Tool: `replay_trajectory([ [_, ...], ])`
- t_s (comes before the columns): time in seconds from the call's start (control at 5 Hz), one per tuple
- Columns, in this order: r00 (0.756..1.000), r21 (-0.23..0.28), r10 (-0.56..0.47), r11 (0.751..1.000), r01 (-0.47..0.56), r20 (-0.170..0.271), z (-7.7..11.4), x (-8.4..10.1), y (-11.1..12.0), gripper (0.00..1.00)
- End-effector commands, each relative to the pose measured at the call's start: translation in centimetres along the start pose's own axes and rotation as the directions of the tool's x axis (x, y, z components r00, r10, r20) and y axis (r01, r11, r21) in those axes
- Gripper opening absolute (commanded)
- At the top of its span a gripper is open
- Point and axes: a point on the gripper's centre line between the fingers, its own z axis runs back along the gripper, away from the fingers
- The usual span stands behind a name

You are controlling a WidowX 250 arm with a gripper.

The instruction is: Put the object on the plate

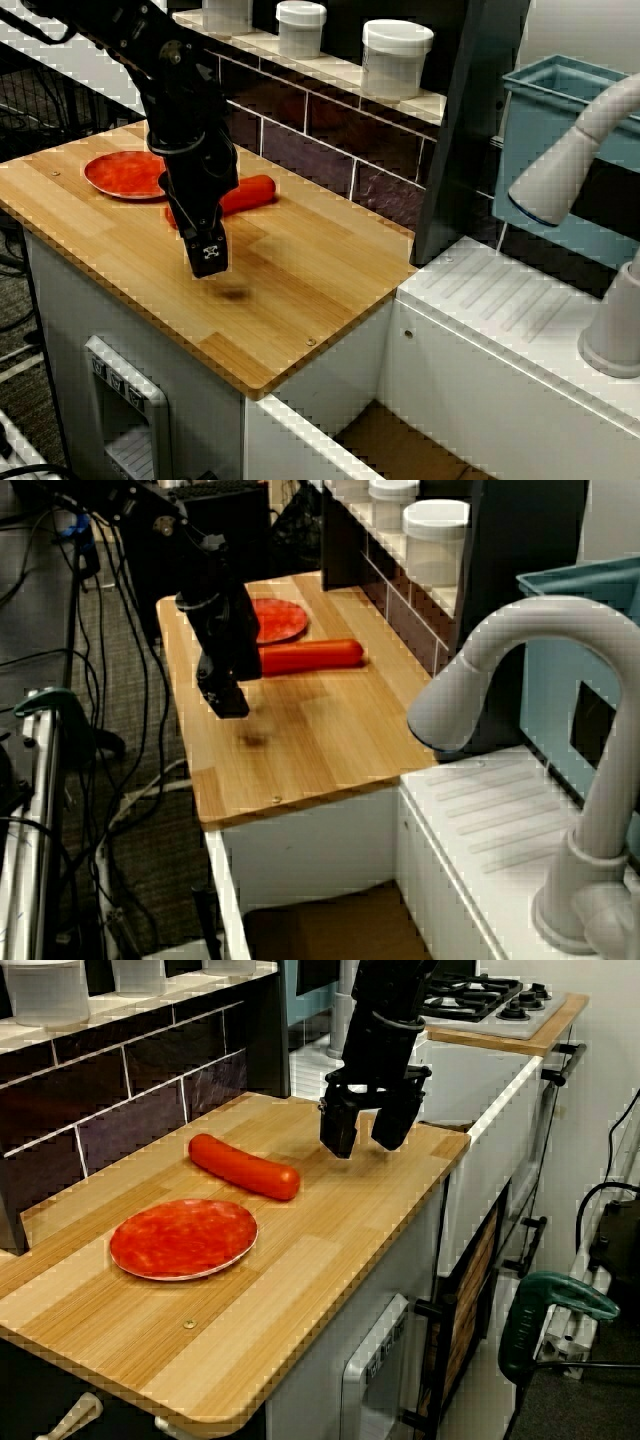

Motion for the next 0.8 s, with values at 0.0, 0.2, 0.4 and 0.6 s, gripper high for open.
replay_trajectory([
  [0.0,1.0,0.0,0.0,1.0,0.0,0.0,0.0,0.0,0.0,1.0],
  [0.2,0.999,-0.018,0.025,1.0,-0.026,-0.026,1.3,1.4,0.7,1.0],
  [0.4,0.997,-0.046,0.068,0.997,-0.069,-0.026,2.8,2.0,2.1,1.0],
  [0.6,0.992,-0.011,0.127,0.992,-0.127,0.001,3.6,1.6,3.5,1.0],
])
